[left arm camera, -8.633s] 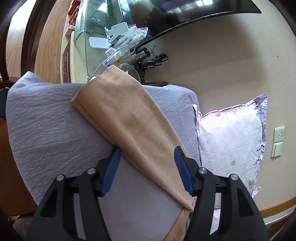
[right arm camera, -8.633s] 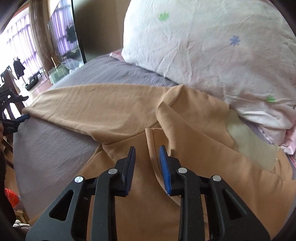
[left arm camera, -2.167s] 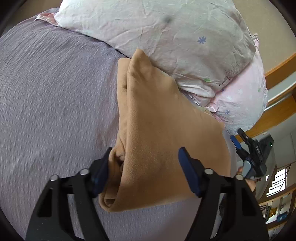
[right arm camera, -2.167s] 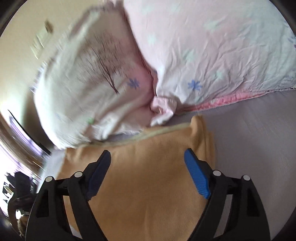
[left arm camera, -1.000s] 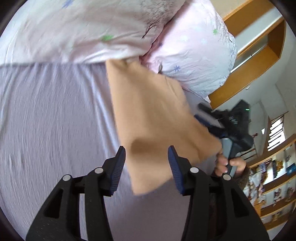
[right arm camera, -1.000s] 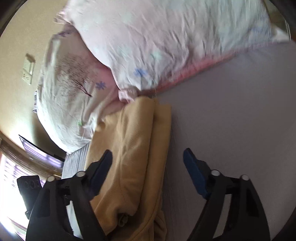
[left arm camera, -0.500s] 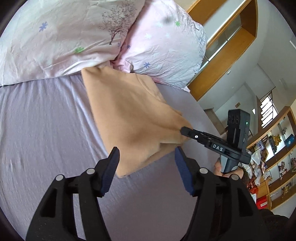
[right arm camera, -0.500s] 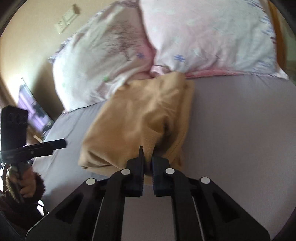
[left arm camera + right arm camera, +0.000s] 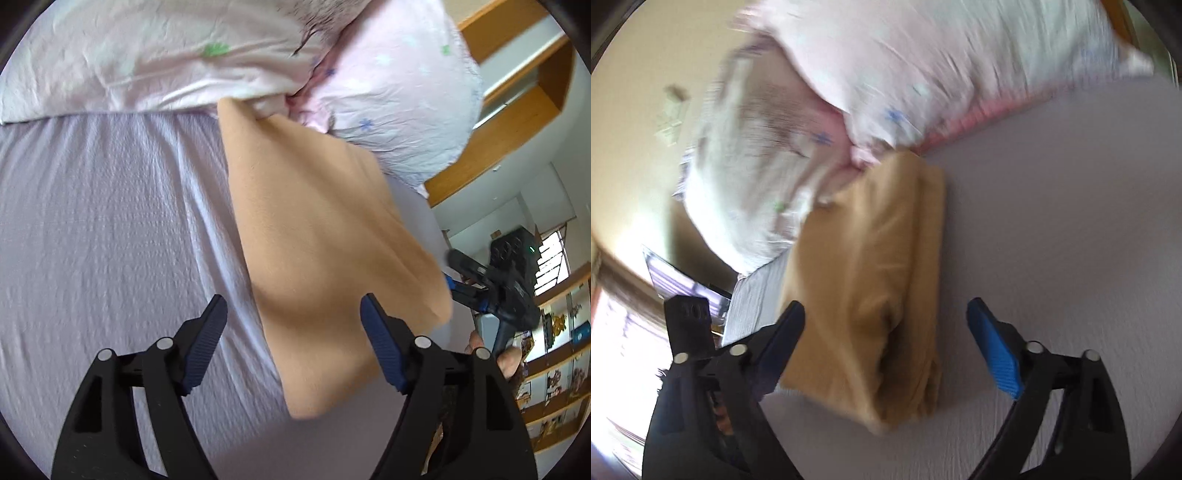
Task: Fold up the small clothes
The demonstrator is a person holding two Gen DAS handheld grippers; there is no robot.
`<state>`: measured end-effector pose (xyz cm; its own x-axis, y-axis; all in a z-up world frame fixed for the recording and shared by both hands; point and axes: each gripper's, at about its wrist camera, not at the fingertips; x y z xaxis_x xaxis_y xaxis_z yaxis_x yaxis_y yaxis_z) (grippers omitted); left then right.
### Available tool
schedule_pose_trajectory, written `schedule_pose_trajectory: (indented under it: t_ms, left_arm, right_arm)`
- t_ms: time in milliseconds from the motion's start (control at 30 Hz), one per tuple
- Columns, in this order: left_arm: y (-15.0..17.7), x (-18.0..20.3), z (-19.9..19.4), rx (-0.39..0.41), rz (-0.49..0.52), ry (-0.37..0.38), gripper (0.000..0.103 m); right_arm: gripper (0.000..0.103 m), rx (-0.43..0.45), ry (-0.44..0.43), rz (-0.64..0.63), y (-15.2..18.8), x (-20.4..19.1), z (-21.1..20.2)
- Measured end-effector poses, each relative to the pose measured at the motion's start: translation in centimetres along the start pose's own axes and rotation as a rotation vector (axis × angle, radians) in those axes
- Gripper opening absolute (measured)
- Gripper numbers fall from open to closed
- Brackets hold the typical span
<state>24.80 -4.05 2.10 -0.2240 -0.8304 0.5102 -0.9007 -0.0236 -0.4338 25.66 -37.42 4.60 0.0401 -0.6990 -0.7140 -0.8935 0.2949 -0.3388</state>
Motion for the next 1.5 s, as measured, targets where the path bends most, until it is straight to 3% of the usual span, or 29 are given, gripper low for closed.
schedule_pose_trajectory:
  t_ms: [100,167,200,233,267,333,433,533,633,733,767,800,833,900,933,1000,1100,1133,1167,1233,1300,1400,1433,1500]
  left_arm:
    - [-0.2,0.0,1.3,-0.031,-0.018,0.018,0.074]
    - [-0.2,0.3,1.6,-0.015,-0.011,0.024,0.075]
    - [-0.3,0.4,1.8,-0.008,-0.013,0.029,0.073]
    - [-0.3,0.4,2.0,-0.009,-0.018,0.045,0.059]
    - [-0.2,0.4,2.2,-0.012,-0.022,0.036,0.054]
    - [-0.1,0.5,1.7,0.011,0.008,0.027,0.032]
    - [0.5,0.1,-1.0,0.064,0.045,0.035,0.029]
    - [1.9,-1.1,-4.7,0.151,0.096,-0.012,0.029]
    - [3.4,-2.5,-6.0,0.137,0.128,-0.103,0.031]
    - [5.6,-2.2,-8.8,0.215,0.177,-0.188,0.031]
    - [6.0,-1.8,-9.5,0.235,0.193,-0.173,0.035]
    - [6.5,-1.2,-10.2,0.246,0.208,-0.135,0.045]
    - [6.8,-0.6,-10.6,0.246,0.221,-0.09,0.054]
    - [7.4,1.2,-10.3,0.216,0.263,0.003,0.06]
    - [7.6,2.1,-9.6,0.181,0.283,0.039,0.061]
    - [7.7,3.3,-7.9,0.135,0.305,0.056,0.064]
    - [8.1,3.9,-4.9,0.04,0.335,-0.006,0.067]
    - [8.4,4.0,-3.8,-0.001,0.352,-0.045,0.066]
    - [8.9,4.2,-3.1,-0.023,0.379,-0.086,0.066]
    - [9.8,5.1,-3.2,0.005,0.443,-0.14,0.066]
    - [10.6,5.4,-4.3,0.027,0.452,-0.146,0.067]
    - [11.6,4.3,-6.6,0.085,0.395,-0.105,0.074]
    - [12.1,4.0,-7.4,0.114,0.369,-0.121,0.083]
    - [13.1,2.6,-9.0,0.187,0.295,-0.214,0.095]
  right_arm:
    - [0.078,-0.038,-0.033,0.028,-0.3,1.1,1.7]
    - [0.061,-0.059,-0.071,0.031,0.1,1.2,2.3]
    - [0.043,-0.07,-0.104,0.031,0.5,1.3,2.5]
    - [0.04,-0.052,-0.095,0.014,0.9,1.2,2.6]
    - [0.038,-0.039,-0.094,-0.001,1.2,1.0,2.5]
    - [0.033,-0.015,-0.103,-0.024,1.8,0.1,2.2]
    - [0.029,-0.019,-0.166,-0.087,2.6,-2.5,2.3]
    - [0.029,-0.065,-0.147,-0.181,4.3,-5.2,4.1]
    - [0.037,-0.093,-0.023,-0.219,5.2,-6.3,5.4]
    - [0.058,0.1,0.027,-0.215,6.1,-7.4,1.1]
    - [0.063,0.147,-0.042,-0.21,6.7,-8.1,-0.5]
    - [0.077,0.158,-0.136,-0.207,7.3,-8.6,-1.6]
    - [0.086,0.125,-0.257,-0.209,8.2,-9.4,-2.1]
    - [0.089,0.026,-0.375,-0.209,9.3,-10.5,-1.3]
    - [0.089,-0.027,-0.378,-0.2,9.9,-10.9,-0.4]
    - [0.089,-0.095,-0.347,-0.17,10.3,-10.8,1.7]
    - [0.087,-0.146,-0.194,-0.068,9.4,-8.6,5.2]
    - [0.075,-0.126,-0.137,-0.045,8.8,-7.5,5.8]
    - [0.068,-0.118,-0.143,-0.017,8.6,-6.7,6.1]
    - [0.068,-0.115,-0.178,0.023,8.4,-6.0,5.9]
    - [0.069,-0.093,-0.138,-0.049,9.2,-7.1,5.1]
    - [0.087,-0.002,-0.1,-0.178,11.3,-9.1,2.1]
    - [0.099,0.037,-0.067,-0.217,12.1,-9.4,1.1]
    - [0.102,0.115,0.017,-0.284,13.2,-10.2,0.4]
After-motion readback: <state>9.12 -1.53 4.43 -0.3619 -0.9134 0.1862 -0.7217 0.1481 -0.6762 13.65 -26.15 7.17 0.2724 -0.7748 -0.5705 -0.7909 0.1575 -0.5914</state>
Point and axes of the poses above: each gripper's, at about its wrist camera, not at the fingertips, and z roughly the way its jaws point, x to its right, y to its underside, and after that the axes turned 4 degrees about -y, right-handed
